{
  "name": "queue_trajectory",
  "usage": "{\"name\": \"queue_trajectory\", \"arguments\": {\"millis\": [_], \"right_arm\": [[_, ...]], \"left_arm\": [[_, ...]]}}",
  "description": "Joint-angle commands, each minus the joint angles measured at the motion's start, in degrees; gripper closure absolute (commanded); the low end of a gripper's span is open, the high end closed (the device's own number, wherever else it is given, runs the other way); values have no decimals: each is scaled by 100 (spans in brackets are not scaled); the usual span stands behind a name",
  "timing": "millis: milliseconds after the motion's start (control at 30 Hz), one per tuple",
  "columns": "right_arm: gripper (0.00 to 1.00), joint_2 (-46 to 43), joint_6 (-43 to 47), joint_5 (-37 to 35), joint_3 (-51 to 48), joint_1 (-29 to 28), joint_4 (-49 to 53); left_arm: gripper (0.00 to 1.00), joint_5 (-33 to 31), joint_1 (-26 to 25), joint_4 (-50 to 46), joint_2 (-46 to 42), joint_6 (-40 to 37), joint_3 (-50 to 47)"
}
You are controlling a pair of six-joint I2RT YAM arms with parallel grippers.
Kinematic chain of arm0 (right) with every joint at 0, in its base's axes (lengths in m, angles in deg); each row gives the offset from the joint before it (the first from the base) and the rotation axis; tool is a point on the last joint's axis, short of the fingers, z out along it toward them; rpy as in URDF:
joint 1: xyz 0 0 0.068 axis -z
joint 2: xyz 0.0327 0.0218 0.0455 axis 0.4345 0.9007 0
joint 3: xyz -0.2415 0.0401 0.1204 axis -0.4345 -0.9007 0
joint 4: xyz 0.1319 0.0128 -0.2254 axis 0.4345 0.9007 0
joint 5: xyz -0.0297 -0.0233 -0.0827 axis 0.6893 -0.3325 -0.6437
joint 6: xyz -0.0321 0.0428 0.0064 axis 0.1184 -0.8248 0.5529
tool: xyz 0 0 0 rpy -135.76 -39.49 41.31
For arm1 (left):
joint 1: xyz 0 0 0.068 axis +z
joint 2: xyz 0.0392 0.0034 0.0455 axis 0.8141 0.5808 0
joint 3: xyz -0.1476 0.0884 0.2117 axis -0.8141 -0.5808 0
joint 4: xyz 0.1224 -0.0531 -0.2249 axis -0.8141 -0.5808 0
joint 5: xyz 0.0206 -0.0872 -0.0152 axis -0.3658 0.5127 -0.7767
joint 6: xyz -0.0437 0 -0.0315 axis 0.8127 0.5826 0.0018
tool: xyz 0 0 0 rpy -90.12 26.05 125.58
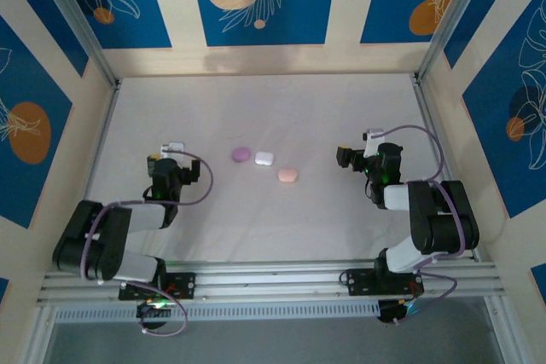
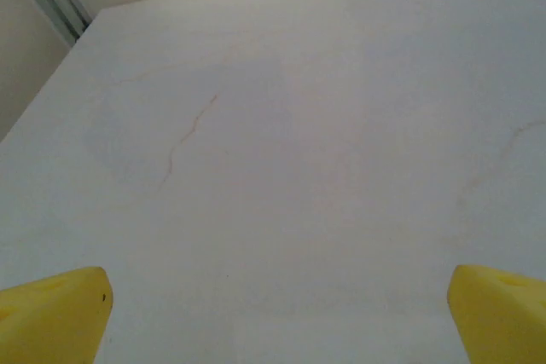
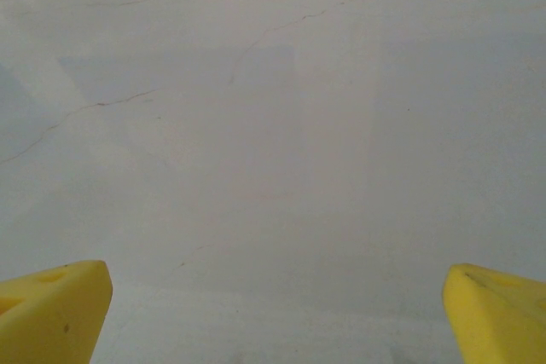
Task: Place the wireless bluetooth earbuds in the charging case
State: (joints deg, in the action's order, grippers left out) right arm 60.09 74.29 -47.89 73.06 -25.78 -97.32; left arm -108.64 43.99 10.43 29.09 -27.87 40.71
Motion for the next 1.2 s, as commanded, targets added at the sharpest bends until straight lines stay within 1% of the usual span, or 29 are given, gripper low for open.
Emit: {"name": "queue_trajectory", "arguments": {"millis": [0, 33, 67, 100, 133, 167, 200, 233, 267, 333, 367, 733, 1067, 1133, 1167], "right_arm": [[1, -3, -15, -94, 70, -5, -189], [1, -3, -14, -96, 70, -11, -193], [1, -4, -15, -103, 70, -14, -196], [1, -3, -15, -97, 70, -9, -192], [1, 2, -15, -94, 69, -13, -190], [1, -3, -9, -95, 69, -14, -190], [1, 3, -15, -96, 70, -14, -190], [1, -3, -15, -95, 65, -14, -191], [1, -3, -14, -96, 70, -14, -189], [1, 3, -15, -90, 75, -12, -189], [1, -4, -15, -91, 73, -10, -187], [1, 3, -15, -87, 75, -8, -181], [1, 6, -15, -87, 86, -7, -176], [1, 5, -15, -78, 88, -4, -163], [1, -1, -14, -78, 80, -3, -172]], "left_arm": [[0, 631, 400, 1996, 841, 31, -216], [0, 690, 454, 2243, 919, 42, -259], [0, 779, 505, 1646, 637, 164, -206], [0, 827, 558, 1307, 545, 226, -131], [0, 707, 596, 1450, 688, 282, -71], [0, 534, 638, 1356, 756, 360, 53], [0, 595, 631, 726, 635, 362, 255], [0, 537, 589, 538, 648, 314, 370], [0, 500, 568, 855, 738, 276, 298], [0, 509, 567, 746, 691, 291, 297], [0, 566, 567, 894, 714, 271, 254], [0, 747, 558, 730, 705, 187, 333], [0, 756, 559, 734, 705, 182, 327], [0, 927, 558, 684, 705, 121, 355], [0, 1399, 563, 552, 698, -34, 414]]}}
